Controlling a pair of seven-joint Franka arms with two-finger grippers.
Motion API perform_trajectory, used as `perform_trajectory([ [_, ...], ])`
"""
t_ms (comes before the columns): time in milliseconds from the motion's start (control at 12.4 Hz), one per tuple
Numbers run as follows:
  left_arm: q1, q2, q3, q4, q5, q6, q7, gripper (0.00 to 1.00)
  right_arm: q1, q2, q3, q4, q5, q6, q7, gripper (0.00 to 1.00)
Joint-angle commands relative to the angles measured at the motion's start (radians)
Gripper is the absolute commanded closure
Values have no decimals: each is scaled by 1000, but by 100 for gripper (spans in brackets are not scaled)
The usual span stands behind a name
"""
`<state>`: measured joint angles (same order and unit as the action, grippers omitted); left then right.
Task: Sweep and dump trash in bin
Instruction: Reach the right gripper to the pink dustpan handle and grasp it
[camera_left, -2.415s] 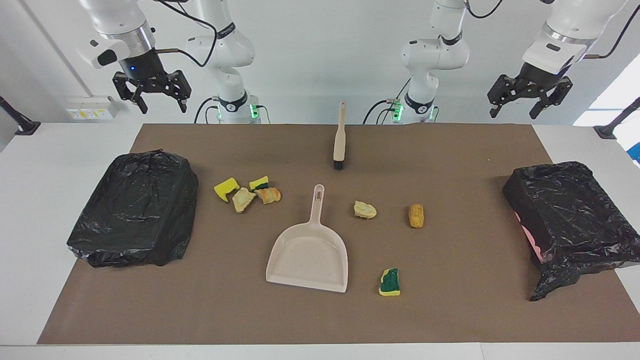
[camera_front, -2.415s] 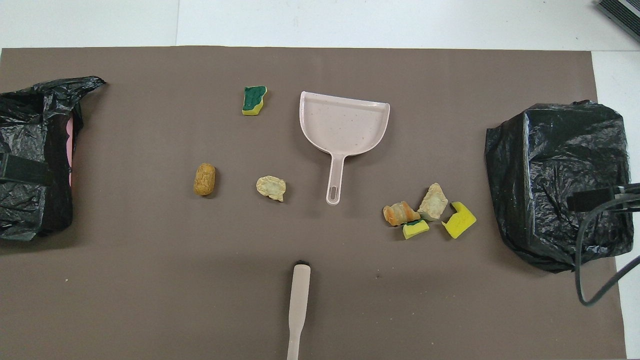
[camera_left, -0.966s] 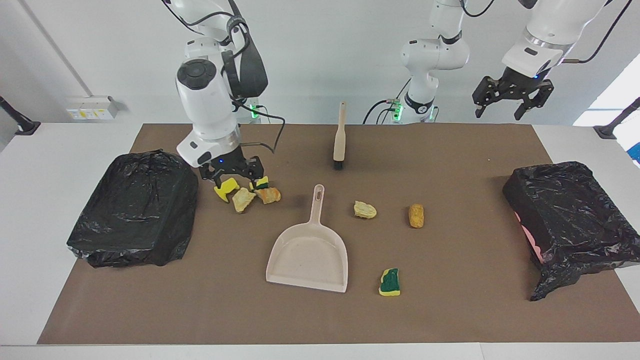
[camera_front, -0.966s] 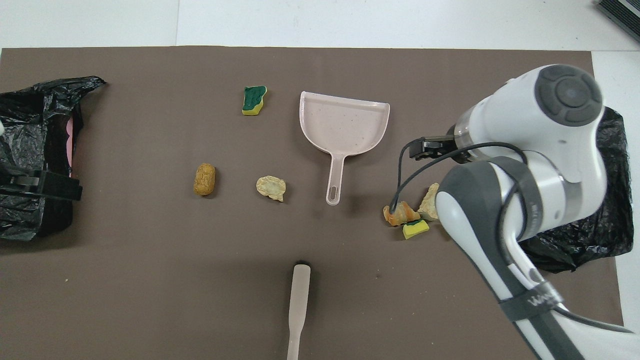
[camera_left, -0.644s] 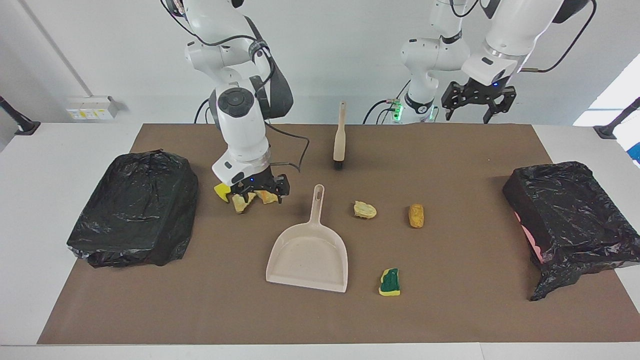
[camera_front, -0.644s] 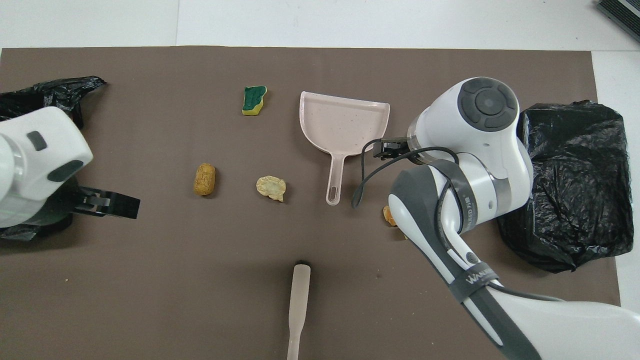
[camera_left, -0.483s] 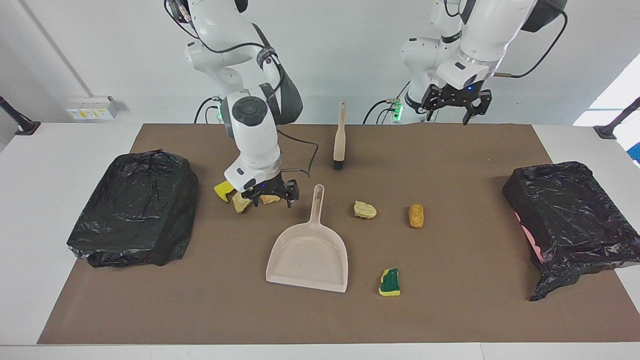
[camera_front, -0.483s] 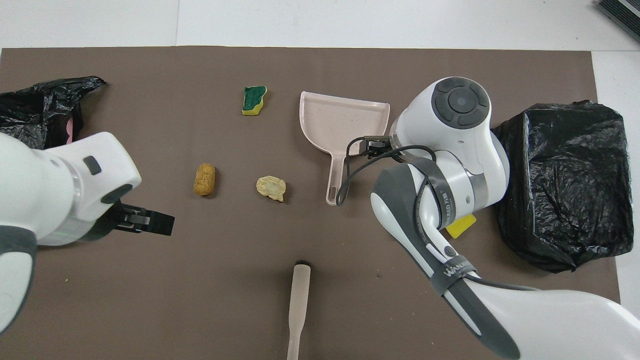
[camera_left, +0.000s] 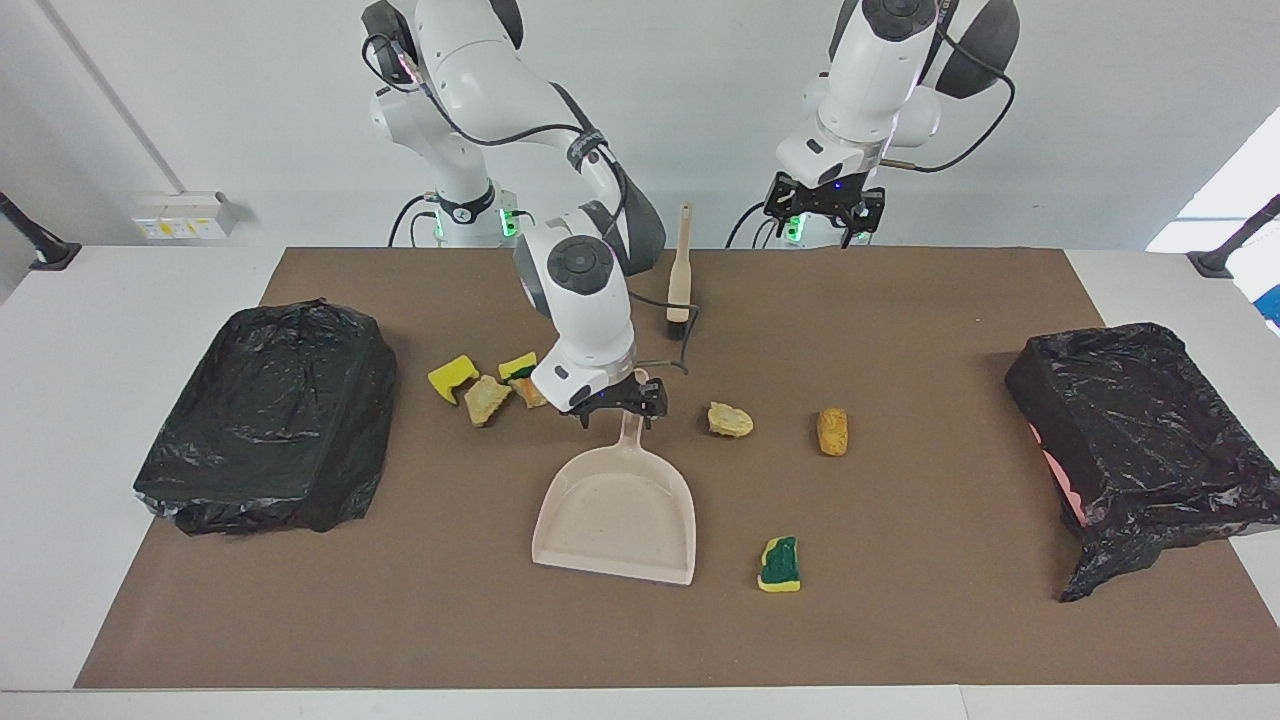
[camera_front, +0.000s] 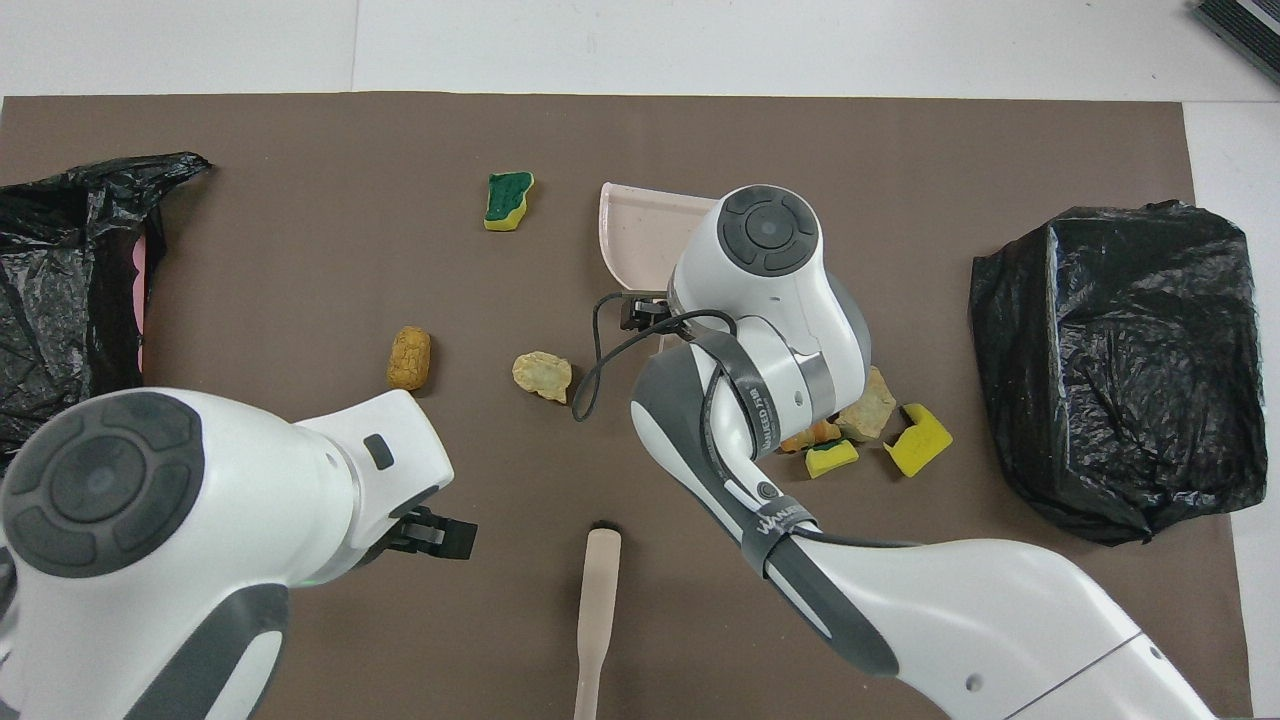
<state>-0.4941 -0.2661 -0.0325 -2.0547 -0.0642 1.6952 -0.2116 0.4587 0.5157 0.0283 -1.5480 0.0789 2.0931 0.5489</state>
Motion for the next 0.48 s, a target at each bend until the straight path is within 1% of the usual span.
perform_trajectory([
  [0,-99,-91,17,-148,-11,72,-72,0,-2,11,1,23,47,4,19,0],
  [81,-125,-102,16,-171,-11,89,-95,0,0,9,1,14,45,5,16,0],
  [161,-164,-104,14,-194,-11,110,-127,0,3,7,1,8,45,2,14,10],
  [242,-202,-104,14,-224,-11,142,-168,0,12,3,1,-6,47,-1,14,22],
  [322,-231,-110,14,-252,-12,167,-195,0,14,1,1,-21,45,1,13,29],
  [403,-271,-111,14,-275,-17,182,-219,0,14,-3,1,-24,47,-13,13,43],
])
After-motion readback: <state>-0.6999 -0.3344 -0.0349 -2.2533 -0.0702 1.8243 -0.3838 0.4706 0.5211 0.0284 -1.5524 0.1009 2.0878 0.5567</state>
